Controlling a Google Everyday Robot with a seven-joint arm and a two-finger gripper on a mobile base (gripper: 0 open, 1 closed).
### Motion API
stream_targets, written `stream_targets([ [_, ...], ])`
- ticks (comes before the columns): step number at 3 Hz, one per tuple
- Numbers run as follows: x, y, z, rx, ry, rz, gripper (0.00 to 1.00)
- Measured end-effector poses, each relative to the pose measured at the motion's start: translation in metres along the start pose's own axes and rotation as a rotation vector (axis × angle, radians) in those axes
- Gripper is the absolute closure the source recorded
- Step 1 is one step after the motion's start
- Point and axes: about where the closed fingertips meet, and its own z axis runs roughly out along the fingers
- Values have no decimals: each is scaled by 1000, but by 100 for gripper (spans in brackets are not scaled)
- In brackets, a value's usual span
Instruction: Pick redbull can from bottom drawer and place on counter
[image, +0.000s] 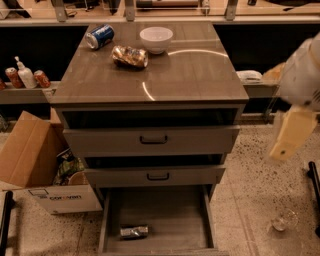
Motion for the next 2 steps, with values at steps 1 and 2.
stream_targets([
  [1, 17, 31, 91, -107, -133, -34, 0],
  [2, 25, 79, 191, -248, -231, -51, 0],
])
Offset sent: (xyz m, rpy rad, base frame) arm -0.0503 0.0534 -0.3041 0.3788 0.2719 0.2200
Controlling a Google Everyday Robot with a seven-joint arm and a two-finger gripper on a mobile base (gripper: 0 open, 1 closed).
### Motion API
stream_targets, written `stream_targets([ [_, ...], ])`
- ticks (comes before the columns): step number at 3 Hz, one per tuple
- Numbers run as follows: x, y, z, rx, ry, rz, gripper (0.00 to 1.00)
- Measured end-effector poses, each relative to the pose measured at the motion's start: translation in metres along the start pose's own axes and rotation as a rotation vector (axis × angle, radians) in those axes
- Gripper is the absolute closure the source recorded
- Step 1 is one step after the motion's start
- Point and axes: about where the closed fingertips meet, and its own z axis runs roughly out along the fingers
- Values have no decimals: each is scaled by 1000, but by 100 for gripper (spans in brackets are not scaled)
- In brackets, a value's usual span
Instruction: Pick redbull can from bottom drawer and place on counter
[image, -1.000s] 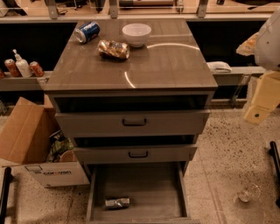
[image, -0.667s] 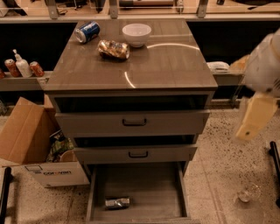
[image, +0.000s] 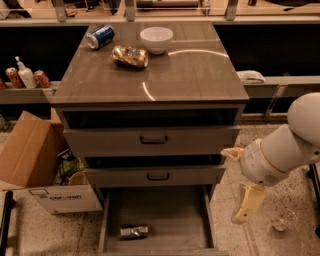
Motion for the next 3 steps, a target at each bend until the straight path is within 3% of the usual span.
stream_targets([
  [1, 0, 0, -1, 2, 1, 0, 0],
  [2, 4, 2, 35, -33, 20, -46, 0],
  [3, 10, 4, 95, -97, 22, -111, 0],
])
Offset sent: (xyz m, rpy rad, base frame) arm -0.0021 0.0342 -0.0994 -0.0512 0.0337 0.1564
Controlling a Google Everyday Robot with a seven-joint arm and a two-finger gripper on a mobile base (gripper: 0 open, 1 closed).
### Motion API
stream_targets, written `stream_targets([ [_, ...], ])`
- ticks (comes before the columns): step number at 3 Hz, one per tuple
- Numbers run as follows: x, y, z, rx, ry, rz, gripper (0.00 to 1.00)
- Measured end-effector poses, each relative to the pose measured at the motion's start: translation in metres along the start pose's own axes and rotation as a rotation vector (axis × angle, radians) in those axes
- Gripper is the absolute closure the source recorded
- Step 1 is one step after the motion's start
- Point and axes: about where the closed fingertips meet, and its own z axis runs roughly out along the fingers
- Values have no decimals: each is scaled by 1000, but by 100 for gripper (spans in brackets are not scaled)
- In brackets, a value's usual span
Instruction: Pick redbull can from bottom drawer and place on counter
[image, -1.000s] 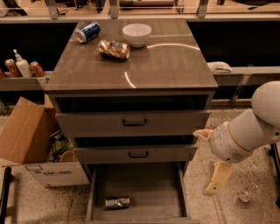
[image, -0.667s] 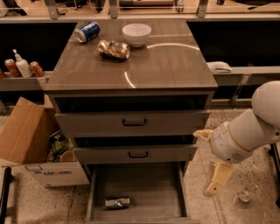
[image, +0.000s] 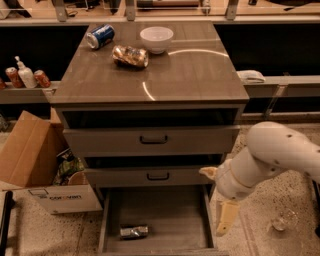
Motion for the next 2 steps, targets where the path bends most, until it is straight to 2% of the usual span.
stream_targets([
  [1, 3, -5, 71, -58, -26, -21, 0],
  [2, 0, -8, 134, -122, -104, -5, 0],
])
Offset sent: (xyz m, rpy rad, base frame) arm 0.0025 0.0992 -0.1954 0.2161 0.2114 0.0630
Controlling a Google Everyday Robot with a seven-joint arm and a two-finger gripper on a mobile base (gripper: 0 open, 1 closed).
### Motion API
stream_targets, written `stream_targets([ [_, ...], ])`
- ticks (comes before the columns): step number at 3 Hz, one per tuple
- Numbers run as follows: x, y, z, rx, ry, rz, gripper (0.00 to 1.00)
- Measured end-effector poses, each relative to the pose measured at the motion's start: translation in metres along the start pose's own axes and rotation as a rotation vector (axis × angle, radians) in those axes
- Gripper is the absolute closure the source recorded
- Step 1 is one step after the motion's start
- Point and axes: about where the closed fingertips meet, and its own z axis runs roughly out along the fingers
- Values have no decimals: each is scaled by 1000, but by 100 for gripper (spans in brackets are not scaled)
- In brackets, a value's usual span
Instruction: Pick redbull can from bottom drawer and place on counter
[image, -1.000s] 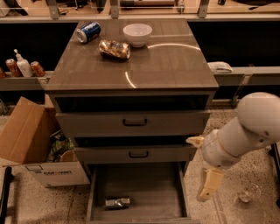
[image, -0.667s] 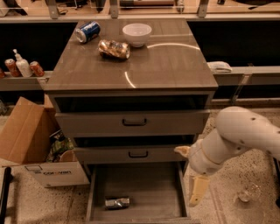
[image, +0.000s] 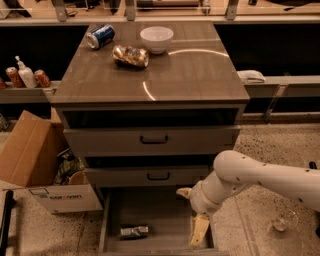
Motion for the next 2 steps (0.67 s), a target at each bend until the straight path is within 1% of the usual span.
stream_targets([
  [1, 6, 5, 19, -34, -21, 18, 0],
  [2, 8, 2, 26, -36, -17, 23, 0],
])
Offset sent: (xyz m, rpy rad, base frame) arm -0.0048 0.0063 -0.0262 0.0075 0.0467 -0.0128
